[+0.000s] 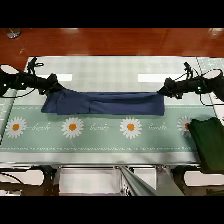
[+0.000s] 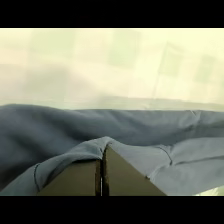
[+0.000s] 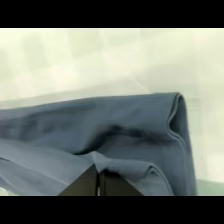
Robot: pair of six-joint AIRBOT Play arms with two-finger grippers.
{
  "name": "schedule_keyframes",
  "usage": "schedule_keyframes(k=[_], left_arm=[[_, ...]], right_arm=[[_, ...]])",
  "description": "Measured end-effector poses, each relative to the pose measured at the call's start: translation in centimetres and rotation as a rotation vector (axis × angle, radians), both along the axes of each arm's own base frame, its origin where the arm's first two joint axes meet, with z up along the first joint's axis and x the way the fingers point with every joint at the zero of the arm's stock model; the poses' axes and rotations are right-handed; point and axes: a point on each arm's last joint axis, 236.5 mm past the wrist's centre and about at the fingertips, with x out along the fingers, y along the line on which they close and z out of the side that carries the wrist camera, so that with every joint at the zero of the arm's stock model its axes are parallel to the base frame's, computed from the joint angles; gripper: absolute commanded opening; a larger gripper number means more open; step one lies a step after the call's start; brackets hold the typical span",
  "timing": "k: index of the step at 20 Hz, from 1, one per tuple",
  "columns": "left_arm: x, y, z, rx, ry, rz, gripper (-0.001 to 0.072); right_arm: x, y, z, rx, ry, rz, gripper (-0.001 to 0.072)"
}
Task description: Fold the shirts.
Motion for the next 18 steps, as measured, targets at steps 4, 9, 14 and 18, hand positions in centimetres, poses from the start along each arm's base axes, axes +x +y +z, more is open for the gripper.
schedule_keyframes(k=[4, 9, 14, 18], left_arm=[[-0.1, -0.1, -0.1, -0.003, 0.011, 0.003, 0.0707], [-3.2, 1.6, 0.2, 0.059, 0.106, -0.097, 0.0707], [-5.9, 7.6, 4.2, 0.181, 0.034, 0.011, 0.0706], [-7.3, 5.0, 8.4, 0.168, -0.233, 0.099, 0.0706]], right_arm=[[0.3, -0.1, 0.0, 0.003, 0.0, -0.019, 0.0631], [0.4, -3.0, 2.2, 0.02, 0.001, -0.036, 0.0622], [-2.7, -11.2, 3.6, -0.107, 0.017, -0.164, 0.0622], [-4.5, -11.7, 0.5, -0.079, 0.05, -0.284, 0.0622]])
